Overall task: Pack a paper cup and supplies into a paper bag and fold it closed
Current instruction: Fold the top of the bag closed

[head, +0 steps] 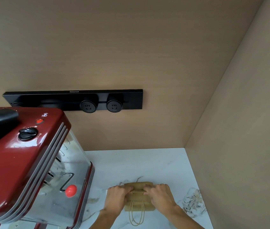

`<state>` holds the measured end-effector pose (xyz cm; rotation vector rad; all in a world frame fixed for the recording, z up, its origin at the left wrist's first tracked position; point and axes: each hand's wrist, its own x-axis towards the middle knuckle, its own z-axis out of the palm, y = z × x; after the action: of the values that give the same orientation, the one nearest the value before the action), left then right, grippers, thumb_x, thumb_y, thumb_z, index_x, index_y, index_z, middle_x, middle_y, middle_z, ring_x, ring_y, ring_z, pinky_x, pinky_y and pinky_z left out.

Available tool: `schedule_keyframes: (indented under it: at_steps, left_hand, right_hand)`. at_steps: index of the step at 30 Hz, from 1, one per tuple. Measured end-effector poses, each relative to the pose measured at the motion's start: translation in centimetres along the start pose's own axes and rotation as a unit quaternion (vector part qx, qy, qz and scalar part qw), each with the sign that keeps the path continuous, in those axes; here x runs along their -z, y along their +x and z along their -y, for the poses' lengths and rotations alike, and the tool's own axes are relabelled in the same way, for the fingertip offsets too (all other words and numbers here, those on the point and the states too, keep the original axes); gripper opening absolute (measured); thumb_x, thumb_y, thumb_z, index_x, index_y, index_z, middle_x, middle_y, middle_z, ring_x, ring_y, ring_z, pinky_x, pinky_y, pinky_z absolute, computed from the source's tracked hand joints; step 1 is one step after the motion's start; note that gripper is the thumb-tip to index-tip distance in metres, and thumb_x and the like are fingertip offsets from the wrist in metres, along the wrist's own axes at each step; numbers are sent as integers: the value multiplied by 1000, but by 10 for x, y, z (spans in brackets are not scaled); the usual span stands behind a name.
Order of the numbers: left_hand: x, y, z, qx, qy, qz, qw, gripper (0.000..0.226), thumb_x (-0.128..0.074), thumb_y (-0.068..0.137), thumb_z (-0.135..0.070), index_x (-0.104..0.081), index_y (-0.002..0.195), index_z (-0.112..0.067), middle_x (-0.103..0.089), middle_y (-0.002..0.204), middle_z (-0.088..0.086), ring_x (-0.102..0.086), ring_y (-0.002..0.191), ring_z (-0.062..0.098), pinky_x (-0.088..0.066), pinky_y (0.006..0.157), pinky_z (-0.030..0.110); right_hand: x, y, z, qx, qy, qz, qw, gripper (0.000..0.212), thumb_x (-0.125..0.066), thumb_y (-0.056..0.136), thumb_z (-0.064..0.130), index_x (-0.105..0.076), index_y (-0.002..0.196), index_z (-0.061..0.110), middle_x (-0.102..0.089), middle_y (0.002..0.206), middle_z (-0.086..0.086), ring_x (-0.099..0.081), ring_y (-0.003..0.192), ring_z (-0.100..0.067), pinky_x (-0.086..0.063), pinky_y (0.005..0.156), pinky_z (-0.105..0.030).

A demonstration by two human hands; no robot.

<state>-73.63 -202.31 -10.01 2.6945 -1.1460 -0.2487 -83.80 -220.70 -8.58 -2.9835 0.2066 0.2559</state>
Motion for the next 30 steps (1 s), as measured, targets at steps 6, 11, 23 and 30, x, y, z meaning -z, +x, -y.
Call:
schedule_keyframes:
  at_steps: [6,11,23,30]
  left_hand:
    - [4,1,0,2,2,28,1000,32,-64,61,-24,-68,87,-42,-68,59,-13,-63,52,7,-47,47,19]
    - [12,6,0,14,-46,54,997,24,-48,95,-35,-63,114,-37,-75,95,-3,-67,89,22,-49,77,32]
    - [43,15,-15,7,-106,117,987,22,-55,88,-35,-70,99,-23,-73,92,5,-63,90,24,-49,75,34]
    - [51,9,-22,7,-165,83,983,18,-54,88,-40,-66,100,-32,-74,94,-9,-63,89,12,-53,80,32]
  right_hand:
    - [0,3,1,10,12,-35,999,20,-53,95,39,-64,109,31,-77,84,-3,-72,79,-29,-46,63,-30]
    - [20,4,0,-32,97,20,995,34,-50,91,54,-65,107,29,-74,94,-2,-66,92,-24,-49,78,-33]
    - [55,3,8,-3,201,63,978,24,-53,92,43,-69,93,25,-54,72,10,-50,73,-15,-37,60,-28]
    - [62,-5,13,-21,224,34,974,29,-49,93,45,-68,107,29,-70,92,10,-58,84,-11,-49,77,-29]
